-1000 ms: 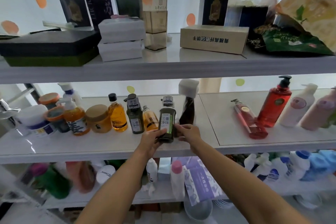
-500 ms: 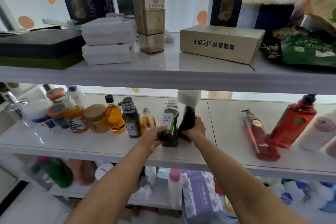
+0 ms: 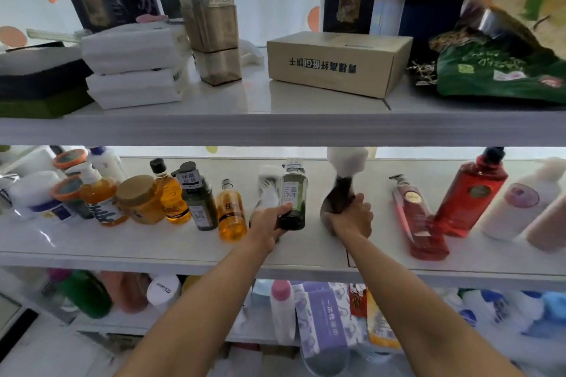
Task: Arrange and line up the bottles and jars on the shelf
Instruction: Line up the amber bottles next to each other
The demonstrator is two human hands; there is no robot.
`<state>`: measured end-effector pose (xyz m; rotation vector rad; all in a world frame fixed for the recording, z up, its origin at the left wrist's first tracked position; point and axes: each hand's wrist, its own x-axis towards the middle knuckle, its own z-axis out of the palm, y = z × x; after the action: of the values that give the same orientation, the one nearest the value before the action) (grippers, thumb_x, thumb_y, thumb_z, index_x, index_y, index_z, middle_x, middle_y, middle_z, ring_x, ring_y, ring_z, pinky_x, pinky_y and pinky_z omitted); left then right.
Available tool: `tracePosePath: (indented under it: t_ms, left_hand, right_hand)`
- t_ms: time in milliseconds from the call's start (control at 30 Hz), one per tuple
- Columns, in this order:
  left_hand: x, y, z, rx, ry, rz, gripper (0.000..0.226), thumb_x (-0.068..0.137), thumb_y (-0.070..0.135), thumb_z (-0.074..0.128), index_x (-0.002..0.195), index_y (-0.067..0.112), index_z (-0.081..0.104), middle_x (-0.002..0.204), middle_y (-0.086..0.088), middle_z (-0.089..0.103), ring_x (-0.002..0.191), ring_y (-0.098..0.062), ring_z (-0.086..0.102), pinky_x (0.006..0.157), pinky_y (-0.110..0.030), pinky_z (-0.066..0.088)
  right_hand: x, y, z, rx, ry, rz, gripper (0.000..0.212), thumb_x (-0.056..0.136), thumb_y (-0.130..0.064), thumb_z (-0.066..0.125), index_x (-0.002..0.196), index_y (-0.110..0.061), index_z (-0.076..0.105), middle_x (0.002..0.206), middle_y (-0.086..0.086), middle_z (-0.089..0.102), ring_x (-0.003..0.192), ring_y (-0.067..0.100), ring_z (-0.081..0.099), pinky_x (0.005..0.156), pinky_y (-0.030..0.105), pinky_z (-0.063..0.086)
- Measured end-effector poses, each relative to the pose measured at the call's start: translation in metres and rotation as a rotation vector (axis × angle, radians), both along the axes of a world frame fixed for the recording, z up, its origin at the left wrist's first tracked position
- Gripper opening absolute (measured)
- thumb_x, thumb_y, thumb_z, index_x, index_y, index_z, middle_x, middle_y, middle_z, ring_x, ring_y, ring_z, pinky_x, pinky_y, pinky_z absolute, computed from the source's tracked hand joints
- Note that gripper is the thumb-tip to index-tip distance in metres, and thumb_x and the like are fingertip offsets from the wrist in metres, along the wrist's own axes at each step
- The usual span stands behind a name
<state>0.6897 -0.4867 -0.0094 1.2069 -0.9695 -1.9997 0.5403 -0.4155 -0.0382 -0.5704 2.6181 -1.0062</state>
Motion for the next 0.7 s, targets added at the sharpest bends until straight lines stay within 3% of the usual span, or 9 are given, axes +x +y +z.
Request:
tracePosePath:
  t_ms: [100,267,367,467,567,700]
  left_hand:
    - [-0.010,0.011,0.001,0.028,0.020,-0.046,0.034,0.085,0.002,0.064,0.117,0.000,0.053,0.101,-0.016,0.065,0.094,-0.030,0.064,0.076,-0.035,0.056]
    - [-0.013,0.022,0.001,0.042,0.045,-0.081,0.043,0.086,0.005,0.064,0.126,-0.001,0.048,0.096,-0.014,0.065,0.084,-0.024,0.065,0.057,-0.027,0.059]
    - [-0.004,0.021,-0.001,0.045,0.061,-0.079,0.044,0.087,0.006,0.062,0.128,0.001,0.048,0.099,-0.013,0.065,0.087,-0.024,0.065,0.064,-0.029,0.058]
    - [0.011,0.011,-0.002,0.015,0.061,-0.044,0.045,0.086,0.006,0.064,0.128,0.004,0.051,0.109,-0.017,0.065,0.090,-0.024,0.065,0.067,-0.031,0.057]
    - [0.033,-0.002,0.003,0.015,0.062,-0.008,0.037,0.084,0.008,0.066,0.118,-0.002,0.056,0.105,-0.017,0.066,0.092,-0.026,0.065,0.079,-0.035,0.056]
    - [0.064,-0.021,0.012,-0.009,0.050,0.065,0.013,0.085,0.008,0.066,0.094,0.002,0.059,0.087,-0.013,0.063,0.081,-0.023,0.062,0.076,-0.033,0.054]
  right_hand:
    - [-0.021,0.020,-0.001,0.010,0.011,-0.077,0.075,0.069,-0.034,0.078,0.127,-0.011,0.036,0.128,0.016,0.045,0.121,0.034,0.045,0.090,0.045,0.048]
    - [-0.031,0.034,-0.003,-0.010,0.002,-0.145,0.081,0.073,-0.033,0.078,0.134,-0.007,0.032,0.137,0.018,0.040,0.130,0.035,0.039,0.095,0.047,0.045]
    - [-0.011,0.031,-0.004,-0.026,0.028,-0.276,0.090,0.070,-0.035,0.080,0.136,-0.001,0.030,0.142,0.022,0.034,0.132,0.035,0.037,0.103,0.043,0.040]
    - [0.030,0.019,-0.006,-0.129,0.117,-0.425,0.072,0.073,-0.031,0.078,0.126,-0.003,0.039,0.136,0.021,0.038,0.125,0.038,0.040,0.099,0.043,0.039]
    - [0.073,-0.004,-0.007,-0.264,0.039,-0.244,0.050,0.078,-0.028,0.071,0.116,-0.007,0.046,0.128,0.015,0.043,0.122,0.033,0.043,0.095,0.042,0.042]
    - [0.118,-0.041,-0.001,-0.261,-0.273,0.029,0.059,0.078,-0.035,0.072,0.124,-0.007,0.047,0.130,0.012,0.046,0.124,0.028,0.043,0.100,0.040,0.042]
